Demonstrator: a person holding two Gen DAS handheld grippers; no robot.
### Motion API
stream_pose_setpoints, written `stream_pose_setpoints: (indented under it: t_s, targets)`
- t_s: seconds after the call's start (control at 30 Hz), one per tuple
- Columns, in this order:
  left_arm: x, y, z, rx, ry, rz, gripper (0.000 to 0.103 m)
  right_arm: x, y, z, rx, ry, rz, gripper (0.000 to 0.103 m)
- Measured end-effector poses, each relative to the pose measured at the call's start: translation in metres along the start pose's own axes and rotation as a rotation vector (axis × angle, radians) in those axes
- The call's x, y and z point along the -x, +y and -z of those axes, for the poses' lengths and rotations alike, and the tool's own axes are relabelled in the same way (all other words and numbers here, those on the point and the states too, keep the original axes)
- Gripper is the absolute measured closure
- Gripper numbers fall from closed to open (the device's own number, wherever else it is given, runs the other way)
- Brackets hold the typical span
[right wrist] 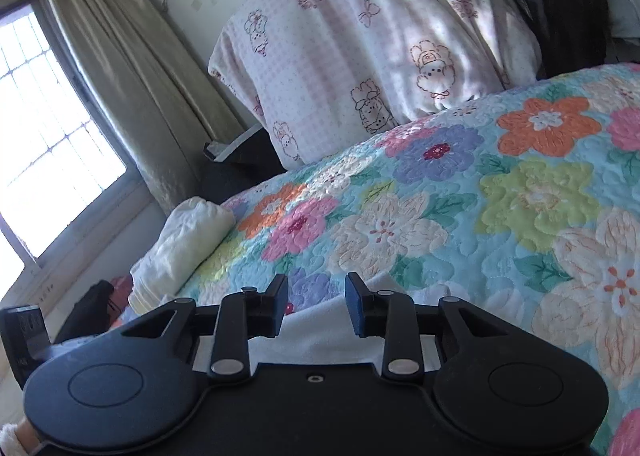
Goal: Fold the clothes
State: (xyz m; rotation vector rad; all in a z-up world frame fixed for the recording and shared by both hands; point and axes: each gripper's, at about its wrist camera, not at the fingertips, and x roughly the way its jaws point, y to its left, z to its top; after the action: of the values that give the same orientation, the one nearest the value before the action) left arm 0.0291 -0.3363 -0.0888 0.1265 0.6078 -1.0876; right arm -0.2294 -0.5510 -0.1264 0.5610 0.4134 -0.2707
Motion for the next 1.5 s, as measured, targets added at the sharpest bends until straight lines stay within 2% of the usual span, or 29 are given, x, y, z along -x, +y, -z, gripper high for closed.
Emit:
stream_pose_setpoints:
  t_s: [0.1,0.17,0.2,0.27,0.37,0.47,0.5,0.53,0.6,0.7,0.73,0.8,0.93,1.0,1.07,1.13,1.23,1.33,1.43,1.5]
  targets:
    - [-0.006,0.009,0.003,0.040,0.005,-0.027,0.096,-0.023,0.023,0.007,0.142,0.105,0.073,0.066]
    - [-0.009,0.015,0.006,0.063,0.025,-0.028,0.096,-0.043,0.025,0.011,0.158,0.169,0.093,0.065]
    - [-0.007,0.016,0.007,0.067,0.032,-0.013,0.096,-0.054,0.022,0.013,0.141,0.210,0.076,0.065]
    - [0.000,0.011,0.011,0.042,0.037,0.011,0.096,-0.071,0.014,0.017,0.109,0.257,0.081,0.065]
    - [0.009,-0.002,0.020,-0.032,0.054,-0.007,0.093,-0.080,0.000,0.012,0.024,0.227,0.118,0.065]
    - [0.011,-0.002,0.030,-0.021,0.086,-0.004,0.087,-0.082,-0.012,0.006,-0.095,0.183,0.186,0.065]
    - [0.010,0.000,0.034,-0.003,0.101,-0.005,0.081,-0.080,-0.012,0.006,-0.113,0.176,0.200,0.065]
    - [0.008,0.002,0.039,0.017,0.124,-0.011,0.075,-0.077,-0.011,0.008,-0.124,0.171,0.211,0.065]
    - [0.005,0.007,0.050,0.063,0.167,-0.028,0.072,-0.069,-0.005,0.012,-0.123,0.168,0.237,0.065]
    - [0.004,0.018,0.070,0.158,0.218,-0.047,0.071,-0.037,0.019,0.030,-0.015,0.141,0.281,0.062]
    - [0.009,0.024,0.075,0.224,0.216,-0.035,0.071,-0.023,0.027,0.037,0.017,0.134,0.279,0.062]
    - [0.018,0.030,0.079,0.295,0.221,-0.027,0.071,0.009,0.039,0.058,0.039,0.102,0.265,0.049]
    - [0.043,0.027,0.075,0.318,0.205,-0.034,0.071,0.074,0.055,0.107,0.035,0.044,0.230,0.048]
    - [0.054,0.026,0.075,0.345,0.210,-0.024,0.068,0.090,0.052,0.125,-0.010,0.063,0.205,0.040]
    - [0.060,0.029,0.084,0.408,0.245,0.000,0.060,0.105,0.049,0.142,-0.058,0.087,0.179,0.038]
    - [0.063,0.035,0.098,0.503,0.283,0.037,0.048,0.108,0.039,0.159,-0.113,0.159,0.147,0.038]
    - [0.064,0.044,0.120,0.646,0.334,0.096,0.048,0.107,0.027,0.176,-0.172,0.186,0.165,0.038]
    - [0.065,0.038,0.126,0.626,0.328,0.093,0.046,0.109,0.009,0.181,-0.331,0.129,0.101,0.038]
    - [0.074,0.028,0.131,0.594,0.307,0.092,0.039,0.105,-0.013,0.186,-0.562,0.052,0.004,0.035]
    - [0.082,0.025,0.143,0.631,0.293,0.106,0.035,0.100,-0.028,0.191,-0.715,0.010,-0.025,0.035]
